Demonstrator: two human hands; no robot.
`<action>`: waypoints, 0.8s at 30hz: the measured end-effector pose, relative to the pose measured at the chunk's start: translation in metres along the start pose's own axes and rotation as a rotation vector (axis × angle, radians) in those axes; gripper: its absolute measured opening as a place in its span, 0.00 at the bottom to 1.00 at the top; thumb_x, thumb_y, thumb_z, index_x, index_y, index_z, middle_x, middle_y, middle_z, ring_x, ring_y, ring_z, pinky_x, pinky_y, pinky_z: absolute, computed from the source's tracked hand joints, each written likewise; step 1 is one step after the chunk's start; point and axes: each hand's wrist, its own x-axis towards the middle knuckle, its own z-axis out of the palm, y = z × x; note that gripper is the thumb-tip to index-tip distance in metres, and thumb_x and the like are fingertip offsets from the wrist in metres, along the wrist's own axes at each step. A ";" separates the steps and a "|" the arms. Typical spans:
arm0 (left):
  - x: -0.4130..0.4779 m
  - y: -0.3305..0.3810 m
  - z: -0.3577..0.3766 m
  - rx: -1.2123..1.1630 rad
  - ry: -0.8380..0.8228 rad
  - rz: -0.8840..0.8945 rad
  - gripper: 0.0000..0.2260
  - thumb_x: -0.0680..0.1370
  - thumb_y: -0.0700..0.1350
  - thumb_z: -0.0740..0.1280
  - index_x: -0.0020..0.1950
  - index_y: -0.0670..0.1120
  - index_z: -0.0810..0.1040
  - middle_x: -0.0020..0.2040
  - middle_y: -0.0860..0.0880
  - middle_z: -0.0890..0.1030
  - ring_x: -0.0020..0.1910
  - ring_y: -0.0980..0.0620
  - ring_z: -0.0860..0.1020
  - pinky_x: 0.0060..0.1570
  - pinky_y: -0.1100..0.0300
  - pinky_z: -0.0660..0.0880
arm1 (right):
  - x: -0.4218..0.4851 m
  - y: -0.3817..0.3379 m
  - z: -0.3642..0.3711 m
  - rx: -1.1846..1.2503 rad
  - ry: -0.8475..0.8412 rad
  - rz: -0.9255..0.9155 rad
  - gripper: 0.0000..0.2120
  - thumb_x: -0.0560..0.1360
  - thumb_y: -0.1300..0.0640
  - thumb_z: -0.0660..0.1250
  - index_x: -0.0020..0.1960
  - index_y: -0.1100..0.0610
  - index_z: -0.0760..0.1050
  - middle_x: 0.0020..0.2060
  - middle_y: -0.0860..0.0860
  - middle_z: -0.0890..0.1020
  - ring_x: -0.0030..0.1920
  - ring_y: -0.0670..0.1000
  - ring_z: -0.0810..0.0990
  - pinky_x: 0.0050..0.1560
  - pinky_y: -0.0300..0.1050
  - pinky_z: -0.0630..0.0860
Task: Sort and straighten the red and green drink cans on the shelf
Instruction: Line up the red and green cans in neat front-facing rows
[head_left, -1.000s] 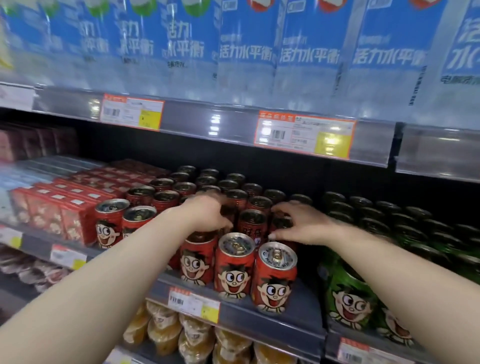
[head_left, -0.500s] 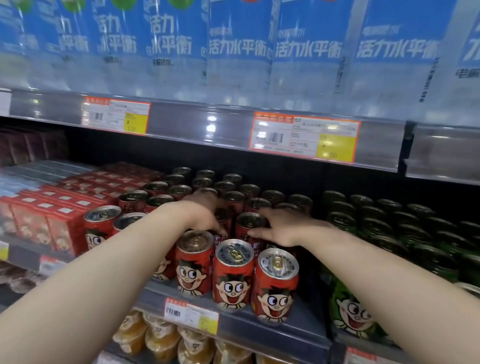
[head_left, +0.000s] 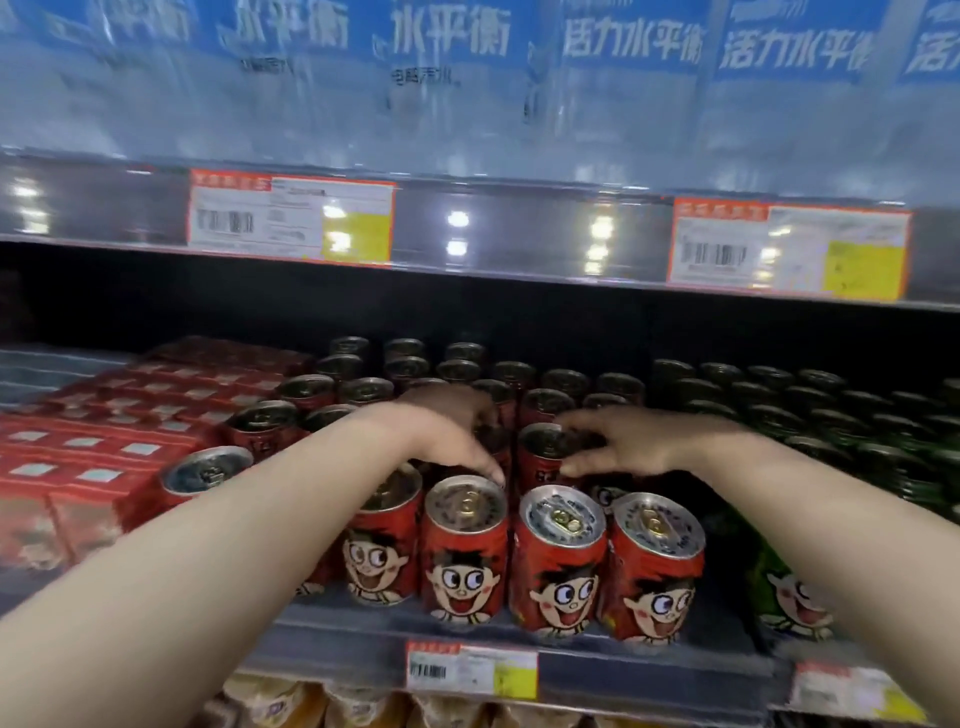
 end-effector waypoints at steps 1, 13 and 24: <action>0.001 -0.002 0.000 -0.009 0.004 0.016 0.30 0.64 0.61 0.73 0.63 0.54 0.72 0.64 0.49 0.75 0.60 0.47 0.74 0.58 0.53 0.74 | -0.001 -0.001 -0.002 0.002 -0.010 0.002 0.31 0.74 0.46 0.65 0.73 0.51 0.60 0.72 0.49 0.66 0.70 0.48 0.65 0.58 0.30 0.59; -0.001 -0.023 -0.019 -0.148 -0.024 0.138 0.26 0.73 0.63 0.64 0.66 0.51 0.71 0.66 0.51 0.73 0.63 0.50 0.72 0.60 0.60 0.69 | -0.008 -0.010 -0.007 0.033 -0.035 0.099 0.34 0.71 0.38 0.65 0.73 0.43 0.58 0.71 0.43 0.65 0.70 0.46 0.63 0.63 0.37 0.60; -0.014 -0.110 -0.023 -0.084 -0.013 -0.036 0.34 0.68 0.62 0.71 0.71 0.52 0.67 0.71 0.51 0.68 0.69 0.50 0.67 0.65 0.61 0.64 | 0.041 -0.092 0.005 -0.106 0.102 -0.040 0.33 0.70 0.40 0.68 0.71 0.49 0.64 0.70 0.49 0.67 0.69 0.51 0.67 0.64 0.41 0.65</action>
